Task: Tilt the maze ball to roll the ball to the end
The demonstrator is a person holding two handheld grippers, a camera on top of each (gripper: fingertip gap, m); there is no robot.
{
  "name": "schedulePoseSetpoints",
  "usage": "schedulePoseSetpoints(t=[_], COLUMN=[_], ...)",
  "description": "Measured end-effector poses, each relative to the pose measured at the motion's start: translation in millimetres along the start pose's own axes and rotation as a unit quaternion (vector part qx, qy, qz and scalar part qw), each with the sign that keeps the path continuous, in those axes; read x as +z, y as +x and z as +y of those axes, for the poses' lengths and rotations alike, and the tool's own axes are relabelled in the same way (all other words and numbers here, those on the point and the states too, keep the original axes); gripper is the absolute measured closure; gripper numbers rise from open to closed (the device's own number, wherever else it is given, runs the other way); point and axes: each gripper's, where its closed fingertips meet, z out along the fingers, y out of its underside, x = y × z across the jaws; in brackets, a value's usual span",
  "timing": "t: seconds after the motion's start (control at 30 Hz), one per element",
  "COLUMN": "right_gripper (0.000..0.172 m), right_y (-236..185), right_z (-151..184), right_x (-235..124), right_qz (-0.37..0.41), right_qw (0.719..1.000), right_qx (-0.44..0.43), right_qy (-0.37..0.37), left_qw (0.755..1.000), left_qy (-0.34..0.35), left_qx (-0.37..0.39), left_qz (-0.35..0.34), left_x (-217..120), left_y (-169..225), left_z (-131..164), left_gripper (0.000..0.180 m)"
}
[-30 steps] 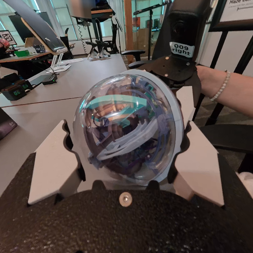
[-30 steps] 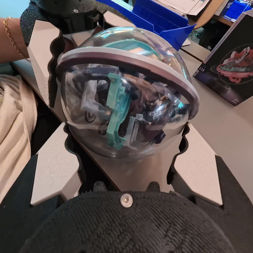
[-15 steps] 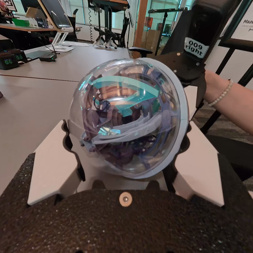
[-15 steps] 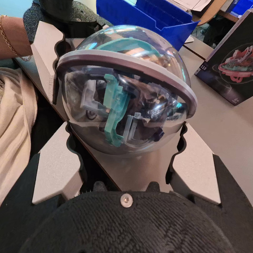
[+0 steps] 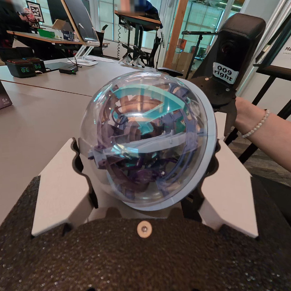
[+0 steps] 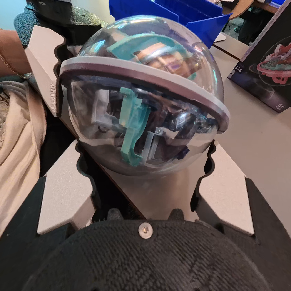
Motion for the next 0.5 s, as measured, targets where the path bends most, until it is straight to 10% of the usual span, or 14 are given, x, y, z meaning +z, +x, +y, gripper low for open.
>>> schedulePoseSetpoints(t=[0.5], right_gripper=[0.024], right_y=[-6.4], right_z=[1.7], right_x=[11.2], right_qz=[-0.009], right_qw=[1.000], right_qx=[-0.016], right_qy=[-0.009], left_qw=[0.999], left_qy=[-0.016], left_qx=[-0.002], left_qz=[-0.031], left_x=[-12.9], left_y=[-3.0], left_z=[2.2], left_gripper=[0.023])
